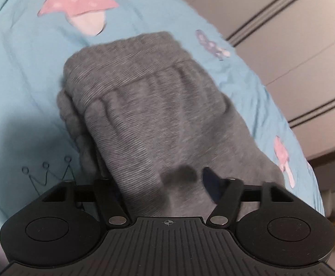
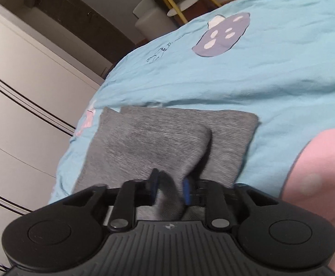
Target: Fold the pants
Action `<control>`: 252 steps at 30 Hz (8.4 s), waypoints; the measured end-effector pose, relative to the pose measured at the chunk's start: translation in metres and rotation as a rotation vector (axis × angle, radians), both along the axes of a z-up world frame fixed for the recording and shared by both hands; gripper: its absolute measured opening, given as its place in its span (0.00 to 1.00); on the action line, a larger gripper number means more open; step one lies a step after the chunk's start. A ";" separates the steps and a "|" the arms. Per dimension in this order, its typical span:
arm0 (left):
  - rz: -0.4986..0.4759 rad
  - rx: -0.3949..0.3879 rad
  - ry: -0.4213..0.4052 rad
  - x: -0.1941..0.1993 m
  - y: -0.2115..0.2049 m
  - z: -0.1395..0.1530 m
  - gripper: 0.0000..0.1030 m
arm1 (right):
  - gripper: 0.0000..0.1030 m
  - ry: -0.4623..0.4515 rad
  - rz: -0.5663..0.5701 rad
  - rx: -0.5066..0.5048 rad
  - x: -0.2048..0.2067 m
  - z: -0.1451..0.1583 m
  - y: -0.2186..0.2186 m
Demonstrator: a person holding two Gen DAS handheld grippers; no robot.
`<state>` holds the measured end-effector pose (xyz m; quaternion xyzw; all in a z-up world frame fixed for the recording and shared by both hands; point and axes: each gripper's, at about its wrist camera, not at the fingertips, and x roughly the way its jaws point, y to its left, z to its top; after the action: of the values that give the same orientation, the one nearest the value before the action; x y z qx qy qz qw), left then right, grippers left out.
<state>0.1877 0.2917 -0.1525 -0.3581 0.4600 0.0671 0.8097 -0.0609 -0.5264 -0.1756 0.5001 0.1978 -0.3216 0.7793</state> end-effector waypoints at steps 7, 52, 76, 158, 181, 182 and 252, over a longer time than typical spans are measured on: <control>-0.029 0.013 -0.011 0.000 0.012 0.010 0.13 | 0.04 0.055 0.007 -0.078 0.005 0.023 0.005; -0.447 -0.057 -0.118 0.042 -0.164 0.048 0.92 | 0.68 -0.110 0.274 0.090 0.070 0.009 0.133; -0.637 0.682 0.040 0.082 -0.276 0.014 0.96 | 0.95 -0.084 0.404 -0.001 0.098 0.013 0.142; -0.351 0.571 0.006 -0.054 -0.222 0.004 1.00 | 0.35 -0.183 0.071 0.005 -0.065 -0.005 -0.028; -0.351 0.577 -0.001 -0.051 -0.223 0.003 1.00 | 0.43 -0.292 0.041 0.017 -0.083 -0.009 -0.035; -0.352 0.579 0.000 -0.051 -0.223 0.003 1.00 | 0.46 -0.286 0.054 0.002 -0.081 -0.009 -0.034; -0.746 -0.124 0.002 -0.058 -0.249 0.012 1.00 | 0.66 0.045 0.632 0.071 0.076 0.052 0.247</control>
<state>0.1299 0.0428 -0.1402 -0.2144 0.5628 -0.2599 0.7548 0.0147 -0.2795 -0.1239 0.4337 0.3715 -0.0673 0.8182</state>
